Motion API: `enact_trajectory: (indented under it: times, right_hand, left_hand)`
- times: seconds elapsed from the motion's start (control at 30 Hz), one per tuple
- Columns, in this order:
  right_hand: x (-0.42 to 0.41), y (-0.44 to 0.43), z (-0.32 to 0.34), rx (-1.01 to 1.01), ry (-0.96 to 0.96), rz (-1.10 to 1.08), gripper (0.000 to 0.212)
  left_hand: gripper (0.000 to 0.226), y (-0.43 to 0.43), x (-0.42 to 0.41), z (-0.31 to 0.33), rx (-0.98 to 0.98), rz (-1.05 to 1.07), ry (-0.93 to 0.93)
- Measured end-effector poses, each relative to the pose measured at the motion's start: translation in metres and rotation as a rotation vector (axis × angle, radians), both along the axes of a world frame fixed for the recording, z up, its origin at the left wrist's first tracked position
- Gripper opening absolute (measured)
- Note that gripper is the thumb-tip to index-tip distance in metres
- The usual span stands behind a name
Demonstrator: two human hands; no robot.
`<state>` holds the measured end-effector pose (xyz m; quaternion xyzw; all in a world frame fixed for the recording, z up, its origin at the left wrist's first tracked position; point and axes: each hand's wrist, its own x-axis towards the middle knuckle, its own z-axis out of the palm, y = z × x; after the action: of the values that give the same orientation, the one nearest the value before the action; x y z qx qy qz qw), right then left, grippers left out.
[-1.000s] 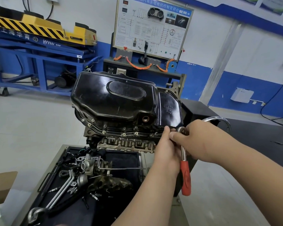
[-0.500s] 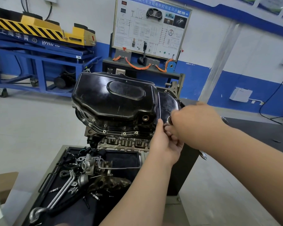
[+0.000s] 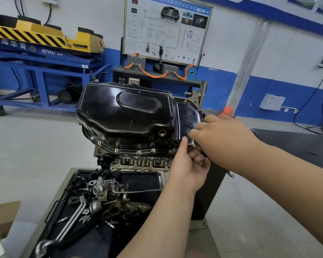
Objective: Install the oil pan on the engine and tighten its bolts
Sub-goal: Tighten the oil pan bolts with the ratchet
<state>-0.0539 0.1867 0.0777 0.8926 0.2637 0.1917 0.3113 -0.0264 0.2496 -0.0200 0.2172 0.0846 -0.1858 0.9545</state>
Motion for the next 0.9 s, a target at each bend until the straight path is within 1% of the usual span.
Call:
enact_trajectory:
  times: [0.03,0.07,0.1,0.13,0.2,0.23,0.27,0.33,0.43,0.53,0.6,0.63,0.67,0.73,0.83,0.9]
  right_hand:
    - [0.000,-0.001,0.000,-0.009,0.009,-0.004,0.020]
    - [0.000,-0.001,0.000,0.026,0.016,-0.050,0.019]
    - [0.000,-0.001,-0.001,0.068,0.019,-0.106,0.012]
    - [0.000,0.000,-0.003,0.154,0.023,-0.157,0.016]
    - [-0.001,0.003,-0.009,0.339,0.055,-0.265,0.044]
    - [0.000,0.004,-0.013,0.402,0.056,-0.280,0.051]
    - [0.000,0.006,-0.016,0.431,0.047,-0.277,0.053]
    - [0.002,0.009,-0.019,0.435,0.031,-0.256,0.052]
    - [0.006,0.009,-0.011,0.389,0.042,-0.229,0.043]
    - [0.007,0.008,-0.003,0.193,0.012,-0.057,0.013]
    - [0.007,0.005,-0.001,0.093,-0.017,0.056,0.021]
    - [0.007,0.004,0.000,0.069,-0.016,0.067,0.023]
    - [0.005,0.005,0.000,0.064,-0.006,0.050,0.021]
    - [0.004,0.006,-0.001,0.078,0.008,-0.018,0.007]
    - [0.003,0.004,-0.006,0.236,0.039,-0.190,0.045]
    - [0.004,0.005,-0.012,0.325,0.056,-0.232,0.055]
  left_hand:
    - [0.042,-0.001,0.001,0.001,0.004,0.002,0.011]
    - [0.041,0.000,0.001,-0.001,-0.002,0.010,0.014]
    - [0.039,-0.002,0.002,0.002,-0.012,0.015,0.013]
    - [0.035,-0.003,0.003,0.004,-0.004,0.023,0.010]
    - [0.037,-0.005,0.006,0.006,0.002,0.055,0.021]
    - [0.042,-0.004,0.007,0.005,-0.011,0.062,0.026]
    - [0.045,-0.001,0.007,0.001,-0.017,0.038,-0.009]
    - [0.051,0.006,0.005,-0.007,-0.018,0.007,-0.099]
    - [0.055,0.011,0.005,-0.009,-0.054,-0.007,-0.130]
    - [0.052,0.009,0.005,-0.001,-0.035,0.015,-0.063]
    - [0.048,0.007,0.005,0.000,0.004,0.003,-0.023]
    - [0.047,0.007,0.004,0.000,0.016,-0.006,-0.015]
    - [0.047,0.006,0.003,0.000,0.019,-0.012,-0.014]
    - [0.044,0.007,0.004,-0.001,0.026,-0.011,-0.033]
    - [0.041,0.010,0.005,-0.005,-0.028,-0.014,-0.074]
    - [0.032,0.010,0.003,-0.004,-0.073,-0.042,-0.074]
